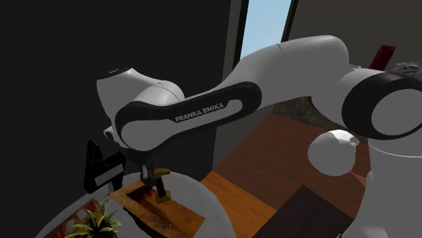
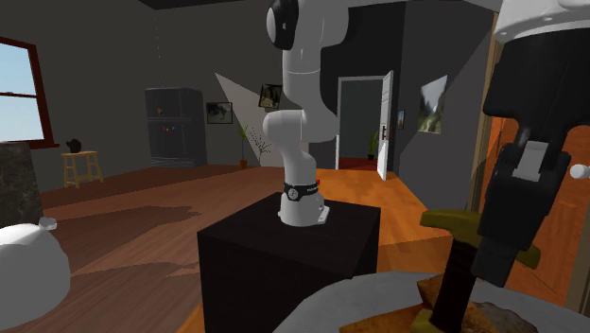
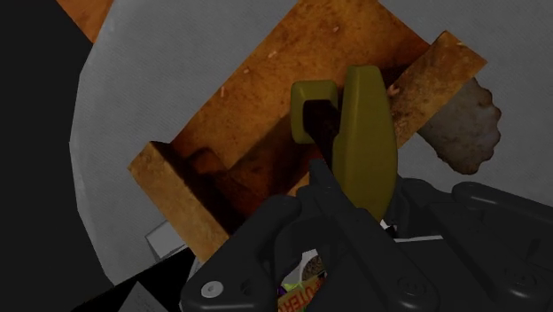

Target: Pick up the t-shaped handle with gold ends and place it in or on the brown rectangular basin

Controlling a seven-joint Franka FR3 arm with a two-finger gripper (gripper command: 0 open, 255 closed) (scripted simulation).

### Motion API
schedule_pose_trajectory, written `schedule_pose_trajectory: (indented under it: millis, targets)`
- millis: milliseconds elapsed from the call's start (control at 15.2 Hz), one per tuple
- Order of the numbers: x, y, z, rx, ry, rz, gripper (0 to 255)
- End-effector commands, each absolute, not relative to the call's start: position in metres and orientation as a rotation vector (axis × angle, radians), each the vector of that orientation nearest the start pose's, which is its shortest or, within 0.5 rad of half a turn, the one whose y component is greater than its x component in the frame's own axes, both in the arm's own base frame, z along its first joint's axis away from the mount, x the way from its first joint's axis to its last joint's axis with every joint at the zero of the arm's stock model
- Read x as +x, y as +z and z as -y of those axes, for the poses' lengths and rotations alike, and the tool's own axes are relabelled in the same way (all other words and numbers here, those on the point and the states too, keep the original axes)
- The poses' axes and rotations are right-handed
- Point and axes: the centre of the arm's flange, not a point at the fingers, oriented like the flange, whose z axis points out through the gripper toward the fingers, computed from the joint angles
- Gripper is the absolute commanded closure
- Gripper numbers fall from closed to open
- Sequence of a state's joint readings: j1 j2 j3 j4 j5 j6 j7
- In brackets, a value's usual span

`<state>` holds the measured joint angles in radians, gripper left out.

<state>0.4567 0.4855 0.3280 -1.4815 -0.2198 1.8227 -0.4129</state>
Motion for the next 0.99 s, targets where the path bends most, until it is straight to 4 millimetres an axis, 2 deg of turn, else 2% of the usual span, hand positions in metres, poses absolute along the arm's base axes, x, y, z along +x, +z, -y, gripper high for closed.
schedule_pose_trajectory:
  millis: [0, 462, 528, 858, 924]
  targets:
    - [0.515, 0.386, -0.441, -2.617, 0.167, 1.866, 255]
    - [0.515, 0.386, -0.441, -2.617, 0.167, 1.866, 255]
    - [0.515, 0.386, -0.441, -2.617, 0.167, 1.866, 0]
    - [0.515, 0.386, -0.441, -2.617, 0.167, 1.866, 0]
    - [0.516, 0.399, -0.443, -2.617, 0.167, 1.866, 0]
